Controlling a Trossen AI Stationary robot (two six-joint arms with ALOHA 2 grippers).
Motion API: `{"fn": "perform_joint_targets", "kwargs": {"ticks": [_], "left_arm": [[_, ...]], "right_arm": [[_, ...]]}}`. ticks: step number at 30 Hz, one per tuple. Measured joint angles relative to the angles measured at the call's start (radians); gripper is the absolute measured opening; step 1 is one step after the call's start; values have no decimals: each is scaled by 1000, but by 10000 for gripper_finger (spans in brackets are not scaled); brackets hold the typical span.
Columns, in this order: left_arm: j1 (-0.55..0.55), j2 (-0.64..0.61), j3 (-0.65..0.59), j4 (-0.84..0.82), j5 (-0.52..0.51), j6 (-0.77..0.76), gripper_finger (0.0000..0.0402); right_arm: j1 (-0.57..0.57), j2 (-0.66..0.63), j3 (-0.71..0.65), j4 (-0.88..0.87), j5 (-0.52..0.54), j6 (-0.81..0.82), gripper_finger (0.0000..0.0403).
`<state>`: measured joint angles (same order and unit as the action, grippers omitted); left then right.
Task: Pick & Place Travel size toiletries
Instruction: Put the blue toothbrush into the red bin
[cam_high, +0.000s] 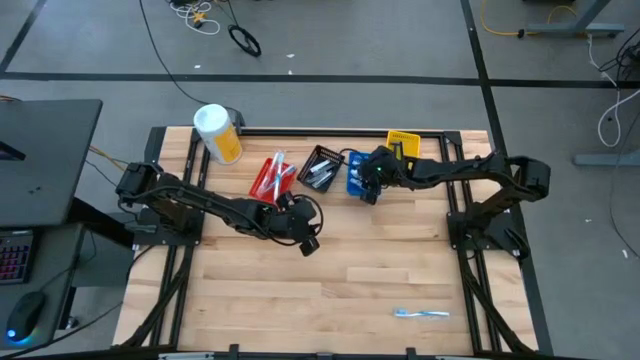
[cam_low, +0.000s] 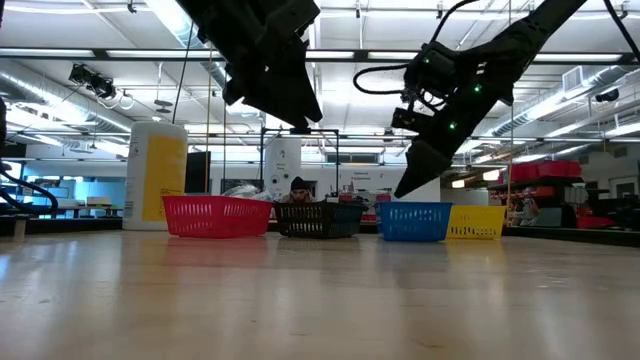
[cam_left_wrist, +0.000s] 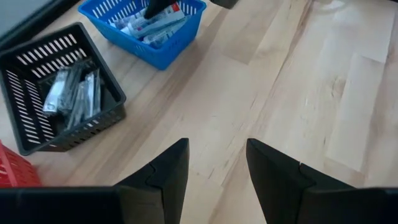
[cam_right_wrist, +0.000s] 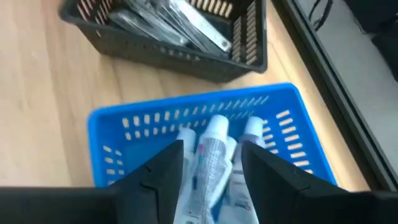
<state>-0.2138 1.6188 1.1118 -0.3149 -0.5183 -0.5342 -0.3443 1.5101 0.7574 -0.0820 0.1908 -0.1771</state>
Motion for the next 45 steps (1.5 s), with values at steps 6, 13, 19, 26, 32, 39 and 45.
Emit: {"fn": "perform_joint_targets", "kwargs": {"ticks": [6, 13, 19, 26, 32, 39, 45], "left_arm": [[6, 0, 0, -1, -33, 79, 169], [36, 0, 0, -1, -14, 174, 169], [52, 0, 0, -1, 55, 207, 169], [54, 0, 0, 0, 129, 266, 169], [54, 0, 0, 0, 149, 365, 169], [58, 0, 0, 0, 138, 462, 169], [74, 0, 0, 4, 138, 526, 169]], "right_arm": [[132, -54, 0, -109, -8, 5, 174], [412, -219, 3, -450, -69, 223, 174], [628, -259, 6, -527, -274, 320, 174], [816, -178, 6, -471, -257, 533, 174], [905, -119, 6, -316, -259, 720, 173], [999, -115, 6, -293, -270, 805, 162], [1074, -71, 6, -354, -350, 1061, 160]]}}
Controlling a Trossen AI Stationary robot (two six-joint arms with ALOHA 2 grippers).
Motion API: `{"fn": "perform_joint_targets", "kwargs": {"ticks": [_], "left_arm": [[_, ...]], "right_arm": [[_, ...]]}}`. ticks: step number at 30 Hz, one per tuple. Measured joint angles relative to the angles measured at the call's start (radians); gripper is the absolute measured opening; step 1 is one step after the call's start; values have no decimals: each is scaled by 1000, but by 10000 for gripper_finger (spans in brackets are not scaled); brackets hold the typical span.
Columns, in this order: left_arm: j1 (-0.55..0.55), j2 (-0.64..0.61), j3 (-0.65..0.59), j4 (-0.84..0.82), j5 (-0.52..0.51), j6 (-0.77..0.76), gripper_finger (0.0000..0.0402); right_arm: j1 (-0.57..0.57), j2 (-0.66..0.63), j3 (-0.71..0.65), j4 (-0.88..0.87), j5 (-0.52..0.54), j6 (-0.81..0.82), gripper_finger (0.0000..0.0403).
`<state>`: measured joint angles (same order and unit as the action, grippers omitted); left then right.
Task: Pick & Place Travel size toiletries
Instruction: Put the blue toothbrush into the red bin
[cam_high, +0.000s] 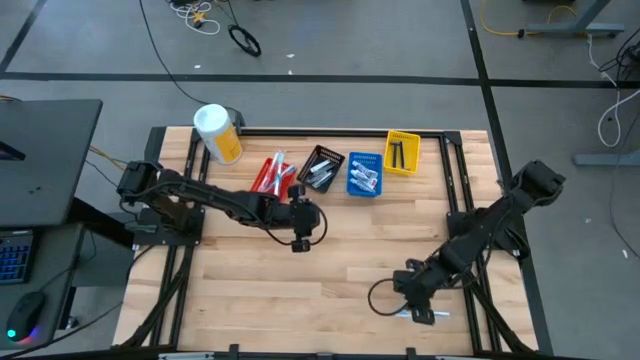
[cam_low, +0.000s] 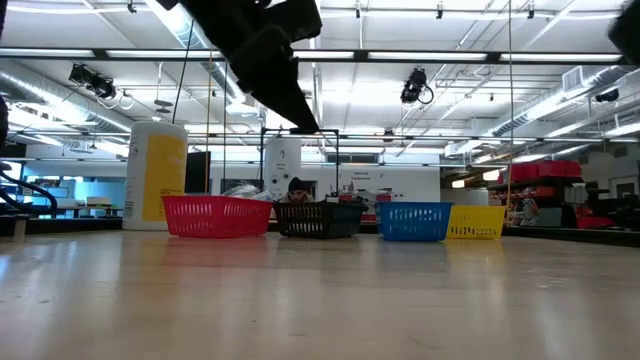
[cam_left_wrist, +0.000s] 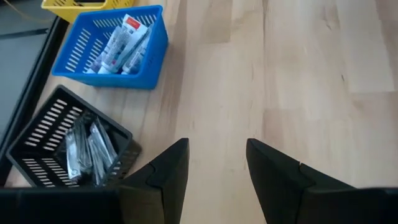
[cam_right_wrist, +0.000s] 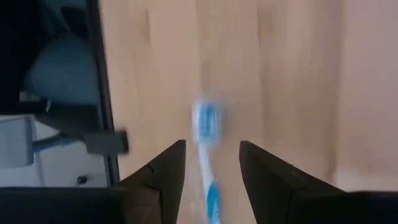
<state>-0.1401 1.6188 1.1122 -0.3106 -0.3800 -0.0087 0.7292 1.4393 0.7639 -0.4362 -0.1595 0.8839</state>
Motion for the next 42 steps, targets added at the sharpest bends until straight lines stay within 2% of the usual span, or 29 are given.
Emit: {"fn": "perform_joint_targets", "kwargs": {"ticks": [3, 11, 17, 23, 29, 35, 37, 42], "left_arm": [[17, 0, 0, 24, 3, 14, 169], [60, 0, 0, 41, 4, -28, 169], [77, 0, 0, 40, 4, -64, 169], [77, 0, 0, 40, 4, -67, 169], [77, 0, 0, 38, 4, -102, 169], [77, 0, 0, 37, 14, -148, 169], [77, 0, 0, 37, 15, -164, 169], [76, 0, 0, 39, 18, -179, 169]], "right_arm": [[34, 46, 0, 8, -28, 76, 160], [95, 180, 1, 78, -23, 107, 159], [108, 233, 9, 54, 5, 15, 142], [108, 231, 5, 46, 17, -70, 96], [75, 172, -5, 71, 14, -120, 65], [8, 49, -4, 92, 97, -267, 63], [-14, 13, -4, 96, 138, -346, 63], [-85, -58, -3, 105, 318, -579, 63]]}}
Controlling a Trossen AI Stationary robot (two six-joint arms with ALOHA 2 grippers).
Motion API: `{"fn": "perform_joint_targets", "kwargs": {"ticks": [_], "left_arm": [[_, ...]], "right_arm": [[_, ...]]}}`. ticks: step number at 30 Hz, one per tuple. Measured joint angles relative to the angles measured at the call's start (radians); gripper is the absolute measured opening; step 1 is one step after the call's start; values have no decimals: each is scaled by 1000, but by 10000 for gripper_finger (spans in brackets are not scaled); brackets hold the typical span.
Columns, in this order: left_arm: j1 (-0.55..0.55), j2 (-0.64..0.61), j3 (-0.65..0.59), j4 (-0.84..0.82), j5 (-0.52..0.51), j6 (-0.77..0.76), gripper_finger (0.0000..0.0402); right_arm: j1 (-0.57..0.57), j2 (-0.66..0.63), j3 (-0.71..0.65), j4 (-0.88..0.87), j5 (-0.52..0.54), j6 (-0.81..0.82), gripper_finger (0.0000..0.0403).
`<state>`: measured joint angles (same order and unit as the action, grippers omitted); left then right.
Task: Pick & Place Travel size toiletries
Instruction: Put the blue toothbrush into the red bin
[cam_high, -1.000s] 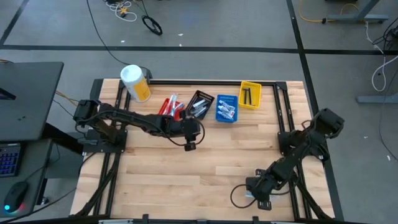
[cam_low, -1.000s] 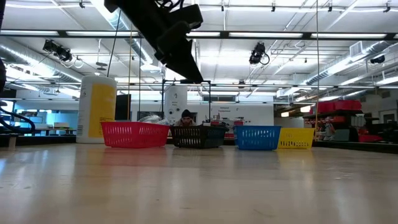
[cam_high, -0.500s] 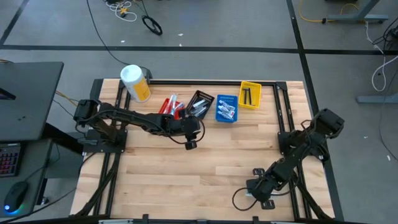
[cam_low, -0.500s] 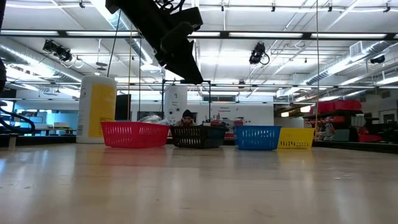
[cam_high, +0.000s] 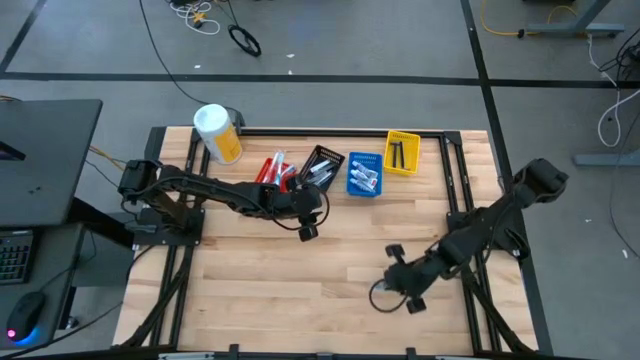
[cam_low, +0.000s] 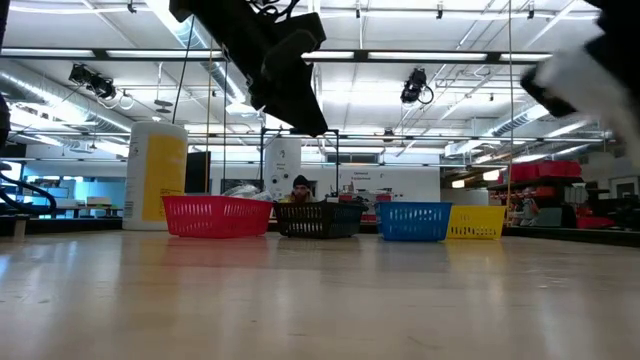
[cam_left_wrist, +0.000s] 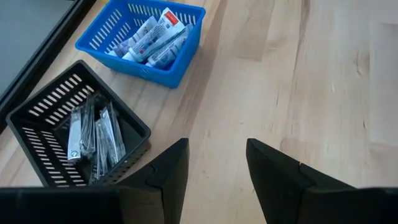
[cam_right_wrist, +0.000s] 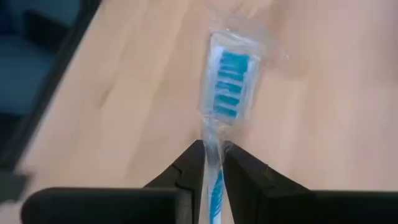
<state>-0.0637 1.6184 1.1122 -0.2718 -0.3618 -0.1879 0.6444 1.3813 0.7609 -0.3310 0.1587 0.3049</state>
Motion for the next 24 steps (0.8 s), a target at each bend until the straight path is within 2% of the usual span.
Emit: {"fn": "perform_joint_targets", "kwargs": {"ticks": [4, 6, 10, 15, 19, 24], "left_arm": [[-10, 4, 0, 1, 18, 23, 169], [-20, 4, -9, 30, 40, 58, 169], [-43, 5, -93, 264, 103, 109, 169], [-59, 19, -221, 603, 216, 113, 169], [-68, 41, -277, 761, 237, 89, 169], [-67, 92, -281, 763, 237, 131, 169]], "right_arm": [[-82, -32, 0, 16, 118, -172, 63], [-127, -39, 0, 54, 145, -274, 60], [-219, -41, 0, 152, 91, -431, 40], [-320, -41, 1, 202, 70, -521, 7], [-386, -41, 1, 265, 69, -591, 3], [-454, -41, 3, 428, 67, -669, 2]]}}
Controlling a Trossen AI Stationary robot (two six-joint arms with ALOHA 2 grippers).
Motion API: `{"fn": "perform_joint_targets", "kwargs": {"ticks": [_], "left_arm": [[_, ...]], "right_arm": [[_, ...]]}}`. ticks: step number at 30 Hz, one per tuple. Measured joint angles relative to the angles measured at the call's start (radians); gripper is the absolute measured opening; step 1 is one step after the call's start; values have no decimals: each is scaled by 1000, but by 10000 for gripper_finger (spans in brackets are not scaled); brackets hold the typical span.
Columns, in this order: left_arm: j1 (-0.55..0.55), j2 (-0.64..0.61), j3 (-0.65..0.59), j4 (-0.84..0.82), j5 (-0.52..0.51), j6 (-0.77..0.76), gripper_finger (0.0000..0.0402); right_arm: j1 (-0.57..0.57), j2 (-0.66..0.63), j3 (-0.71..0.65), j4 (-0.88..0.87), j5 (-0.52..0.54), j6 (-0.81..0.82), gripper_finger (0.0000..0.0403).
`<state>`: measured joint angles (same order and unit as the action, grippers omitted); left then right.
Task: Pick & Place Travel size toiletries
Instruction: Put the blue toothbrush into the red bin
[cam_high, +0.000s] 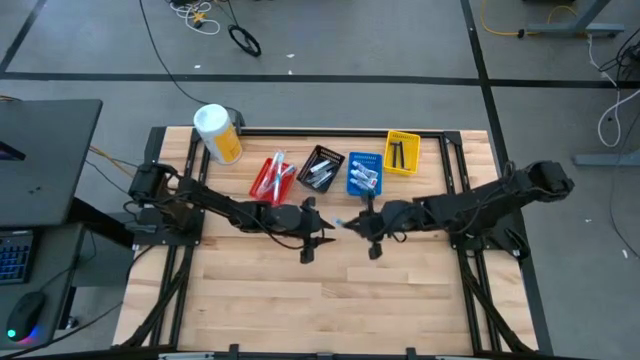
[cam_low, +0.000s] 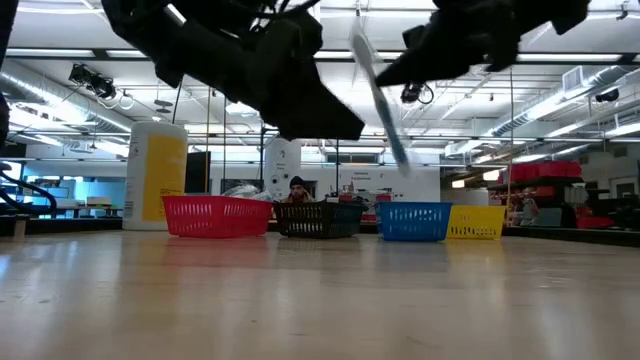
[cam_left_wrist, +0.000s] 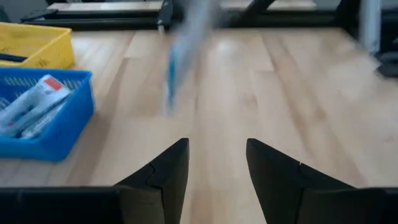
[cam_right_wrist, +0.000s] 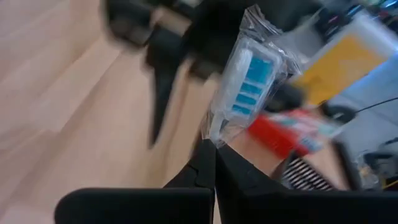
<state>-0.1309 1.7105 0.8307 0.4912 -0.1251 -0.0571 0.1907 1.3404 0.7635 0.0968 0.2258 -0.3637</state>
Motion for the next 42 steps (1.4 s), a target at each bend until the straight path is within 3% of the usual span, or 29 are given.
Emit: {"fn": "perform_joint_targets", "kwargs": {"ticks": [4, 11, 18, 23, 29, 33, 42], "left_arm": [[0, 26, 1, 64, -54, 33, 169], [1, 23, 5, 108, -243, 44, 169], [0, 25, 11, 116, -239, 39, 169], [1, 25, 11, 196, -142, 70, 169], [2, 25, 11, 268, -129, 100, 167], [4, 25, 11, 259, -117, 97, 140], [21, 25, 11, 258, -116, 58, 35]], "right_arm": [[-45, 0, 0, 69, -39, 16, 1], [-60, 0, 0, 102, -80, 61, 1], [-52, 0, 0, 99, -70, 86, 1], [-52, 0, 0, 103, -71, 86, 1], [-52, 0, 0, 103, -71, 83, 1], [-53, 0, 0, 103, -70, 83, 0], [-54, 0, 0, 102, -69, 83, 0]]}}
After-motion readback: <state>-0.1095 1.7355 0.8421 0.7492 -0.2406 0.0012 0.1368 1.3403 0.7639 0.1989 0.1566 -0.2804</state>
